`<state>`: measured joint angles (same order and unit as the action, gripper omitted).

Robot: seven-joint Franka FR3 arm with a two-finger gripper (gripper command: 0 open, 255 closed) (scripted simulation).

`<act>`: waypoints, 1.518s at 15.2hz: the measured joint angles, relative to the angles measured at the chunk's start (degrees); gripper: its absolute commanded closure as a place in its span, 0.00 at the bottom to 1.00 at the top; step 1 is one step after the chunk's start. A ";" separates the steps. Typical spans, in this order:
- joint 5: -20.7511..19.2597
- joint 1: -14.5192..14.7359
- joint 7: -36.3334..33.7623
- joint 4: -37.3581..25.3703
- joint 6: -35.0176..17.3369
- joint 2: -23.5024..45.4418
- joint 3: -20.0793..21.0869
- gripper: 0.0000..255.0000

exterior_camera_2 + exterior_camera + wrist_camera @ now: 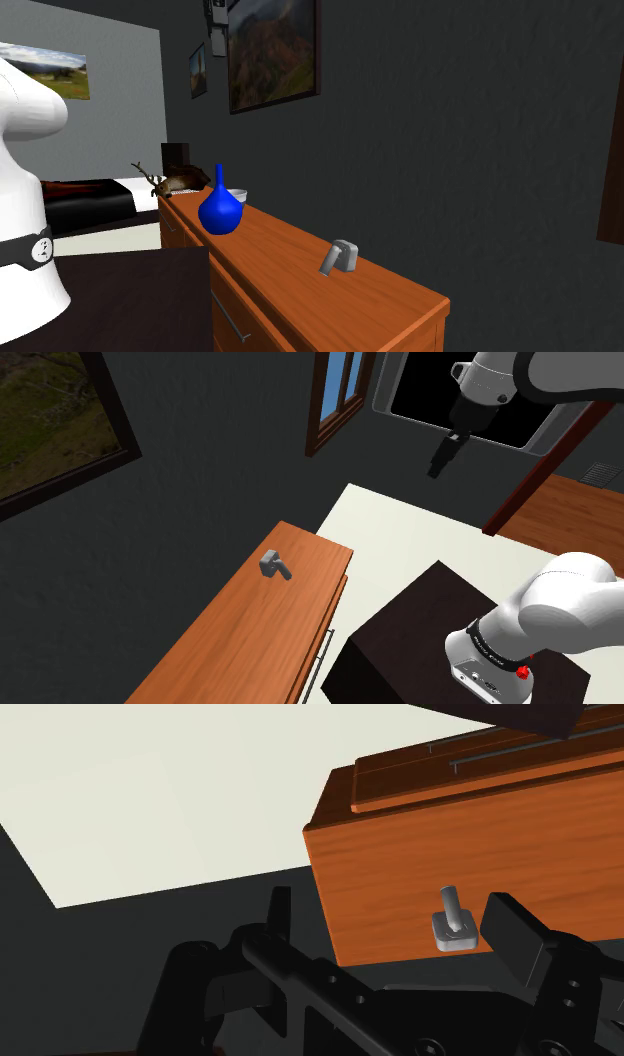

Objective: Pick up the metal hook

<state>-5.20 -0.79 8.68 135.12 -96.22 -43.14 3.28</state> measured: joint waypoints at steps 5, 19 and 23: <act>0.62 0.65 -0.87 1.28 -4.63 4.29 1.04 0.00; 0.98 3.03 -5.42 -1.81 -23.55 30.27 6.35 0.00; -0.07 3.67 -7.02 -4.52 -27.80 38.44 7.68 0.00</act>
<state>-5.27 2.88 1.66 130.60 -124.02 -4.70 10.95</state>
